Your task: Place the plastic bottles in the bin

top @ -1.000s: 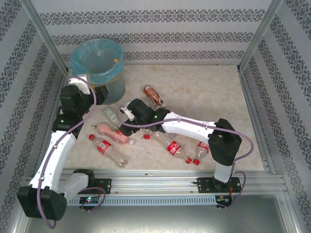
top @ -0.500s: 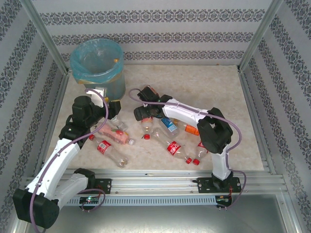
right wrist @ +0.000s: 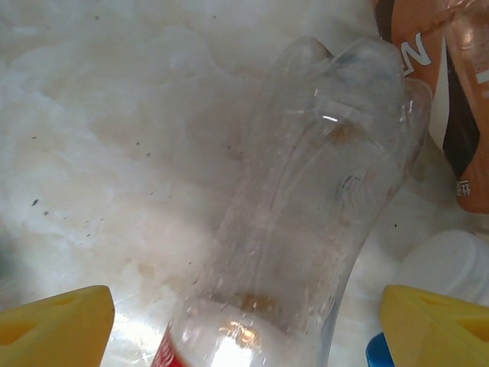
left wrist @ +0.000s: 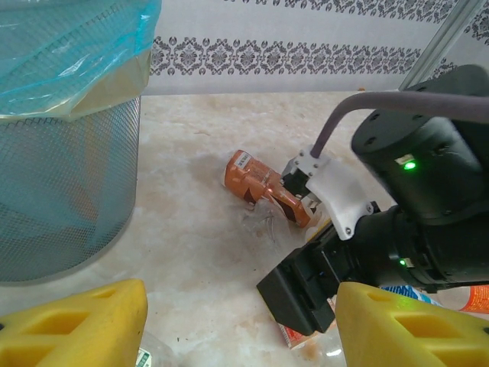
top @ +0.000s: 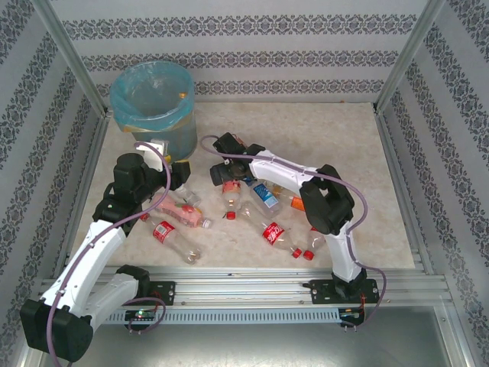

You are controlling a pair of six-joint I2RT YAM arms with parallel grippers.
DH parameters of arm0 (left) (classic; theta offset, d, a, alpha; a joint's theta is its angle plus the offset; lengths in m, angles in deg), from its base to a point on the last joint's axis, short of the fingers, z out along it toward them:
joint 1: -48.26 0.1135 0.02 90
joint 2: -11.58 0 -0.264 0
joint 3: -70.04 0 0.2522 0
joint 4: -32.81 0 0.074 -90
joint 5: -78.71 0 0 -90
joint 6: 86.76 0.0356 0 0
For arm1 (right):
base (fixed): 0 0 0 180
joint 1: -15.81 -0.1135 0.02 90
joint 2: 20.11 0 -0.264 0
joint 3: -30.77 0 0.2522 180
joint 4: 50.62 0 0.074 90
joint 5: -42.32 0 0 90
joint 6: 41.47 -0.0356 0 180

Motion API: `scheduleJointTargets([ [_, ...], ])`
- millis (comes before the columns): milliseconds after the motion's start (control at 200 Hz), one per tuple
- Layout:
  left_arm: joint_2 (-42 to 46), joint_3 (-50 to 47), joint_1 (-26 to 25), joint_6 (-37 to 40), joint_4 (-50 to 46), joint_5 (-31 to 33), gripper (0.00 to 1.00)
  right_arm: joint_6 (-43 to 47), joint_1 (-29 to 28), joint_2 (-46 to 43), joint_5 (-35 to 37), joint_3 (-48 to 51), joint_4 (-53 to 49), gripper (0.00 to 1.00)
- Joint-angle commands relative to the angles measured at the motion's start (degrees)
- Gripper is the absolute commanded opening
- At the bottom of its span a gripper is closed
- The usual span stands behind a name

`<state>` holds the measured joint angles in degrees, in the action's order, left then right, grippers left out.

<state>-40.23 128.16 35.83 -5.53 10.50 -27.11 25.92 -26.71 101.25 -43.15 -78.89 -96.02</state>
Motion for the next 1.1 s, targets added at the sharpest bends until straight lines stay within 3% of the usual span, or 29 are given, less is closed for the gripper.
scheduleJointTargets([
  [0, 1.35, -0.92, -0.44, 1.97, 1.36, 0.93, 0.67, -1.03, 0.69, 2.94, 0.96, -3.26, -2.27, 0.89],
  [170, 1.60, -0.77, -0.46, 2.58, 1.26, 1.22, 0.67, -1.57, 1.22, 5.79, 0.68, -5.85, -2.65, 0.85],
  [639, 2.42, -0.95, -0.44, 3.06, 1.27, 1.75, 0.68, -2.78, 2.17, 7.35, -2.73, -8.61, -1.97, 0.56],
  [874, 3.22, -0.80, -0.52, 2.73, 1.71, 2.25, 0.68, -4.62, 2.34, 2.29, -6.86, -4.45, 2.84, 0.48],
  [1094, 5.93, -1.02, -0.46, 0.08, 5.03, 1.76, 0.72, -7.45, 2.71, -7.75, -12.10, 4.02, 11.93, 0.44],
])
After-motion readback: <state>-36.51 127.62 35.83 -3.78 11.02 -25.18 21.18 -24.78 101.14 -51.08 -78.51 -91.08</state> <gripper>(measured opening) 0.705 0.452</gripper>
